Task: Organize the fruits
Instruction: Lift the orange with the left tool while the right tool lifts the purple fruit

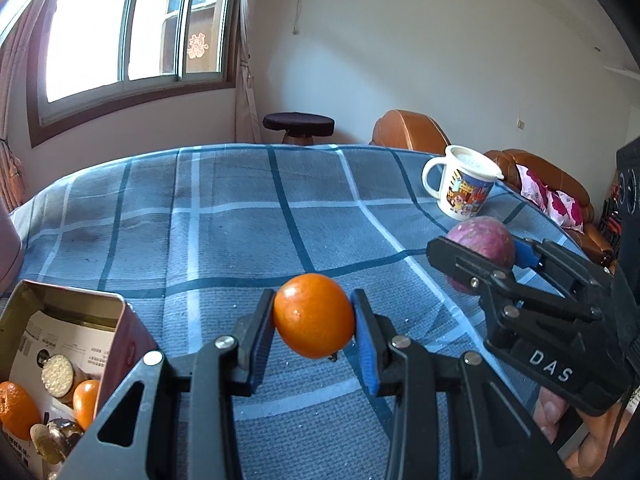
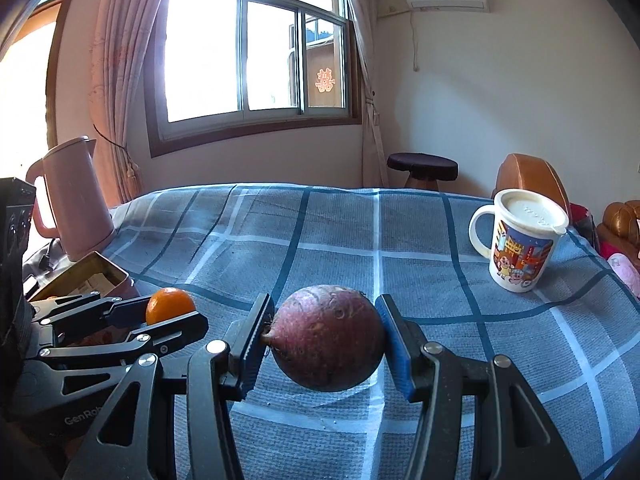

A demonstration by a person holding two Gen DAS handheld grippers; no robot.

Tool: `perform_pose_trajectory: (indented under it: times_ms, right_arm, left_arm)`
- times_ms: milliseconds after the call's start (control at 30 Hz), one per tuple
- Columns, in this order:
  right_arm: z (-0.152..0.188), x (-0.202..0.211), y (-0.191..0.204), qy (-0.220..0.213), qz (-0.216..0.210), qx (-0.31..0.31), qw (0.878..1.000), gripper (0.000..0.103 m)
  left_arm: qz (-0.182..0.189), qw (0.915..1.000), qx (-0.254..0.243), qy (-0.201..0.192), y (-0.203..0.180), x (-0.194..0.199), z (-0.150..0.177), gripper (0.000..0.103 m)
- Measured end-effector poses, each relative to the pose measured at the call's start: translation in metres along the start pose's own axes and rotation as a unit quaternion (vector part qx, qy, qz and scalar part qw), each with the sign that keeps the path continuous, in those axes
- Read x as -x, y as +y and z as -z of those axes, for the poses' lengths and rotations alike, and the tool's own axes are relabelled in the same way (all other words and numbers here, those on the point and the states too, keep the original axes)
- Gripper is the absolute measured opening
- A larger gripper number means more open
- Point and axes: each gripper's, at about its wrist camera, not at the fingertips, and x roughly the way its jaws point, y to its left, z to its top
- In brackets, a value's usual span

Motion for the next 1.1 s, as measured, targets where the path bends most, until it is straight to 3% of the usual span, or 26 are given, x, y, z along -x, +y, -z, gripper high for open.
perform_pose_trajectory:
  times_ms: [633,1100]
  right_arm:
    - [0.003,0.019,0.015,-0.040,-0.001,0.019,0.999,0.054]
    - [0.007,0.029,0.018,-0.053,-0.008,0.019,0.998,0.054]
  left_arm:
    - [-0.021,0.9980,-0.025,-0.053,-0.006,0.032,0.011,0.039]
    - [-0.024,0.9971,-0.022,-0.069,-0.004,0.042,0.014,0.039]
